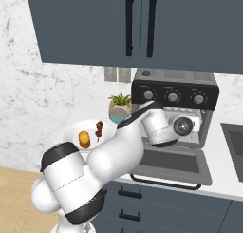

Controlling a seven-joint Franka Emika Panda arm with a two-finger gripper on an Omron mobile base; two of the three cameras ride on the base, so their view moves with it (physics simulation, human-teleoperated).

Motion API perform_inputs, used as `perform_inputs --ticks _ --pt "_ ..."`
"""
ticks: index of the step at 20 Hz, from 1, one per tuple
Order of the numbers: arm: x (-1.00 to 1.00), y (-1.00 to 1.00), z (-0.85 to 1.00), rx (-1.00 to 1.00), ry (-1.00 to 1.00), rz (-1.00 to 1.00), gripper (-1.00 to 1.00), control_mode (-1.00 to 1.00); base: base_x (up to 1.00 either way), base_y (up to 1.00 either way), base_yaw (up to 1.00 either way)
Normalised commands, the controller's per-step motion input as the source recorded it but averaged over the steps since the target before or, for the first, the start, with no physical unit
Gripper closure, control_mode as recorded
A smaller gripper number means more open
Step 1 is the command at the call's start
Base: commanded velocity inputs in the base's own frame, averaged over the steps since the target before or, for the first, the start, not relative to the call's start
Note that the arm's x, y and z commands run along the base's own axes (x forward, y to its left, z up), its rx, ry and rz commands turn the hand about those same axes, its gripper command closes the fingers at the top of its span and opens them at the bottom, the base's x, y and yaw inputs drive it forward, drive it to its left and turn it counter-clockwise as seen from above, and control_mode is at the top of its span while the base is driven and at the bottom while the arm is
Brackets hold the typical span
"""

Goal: Pick up the kebab skewer and baguette bread, and place them inside the toaster oven. Close the toaster oven door and start by setting the timer.

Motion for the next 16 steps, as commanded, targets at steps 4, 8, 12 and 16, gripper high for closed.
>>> perform_inputs --ticks 4,8,12,16 --pt "0.06 0.07 -0.2 0.0 -0.02 -0.06 -1.0 -1.0 0.0 0.0 0.0" --pt "0.01 0.07 -0.05 0.0 -0.1 -0.05 -1.0 -1.0 0.0 0.0 0.0" --pt "0.26 0.01 0.0 0.0 -0.08 -0.06 -1.0 -1.0 0.0 0.0 0.0" --pt "0.36 0.02 -0.01 0.05 -0.03 -0.06 -1.0 -1.0 0.0 0.0 0.0"
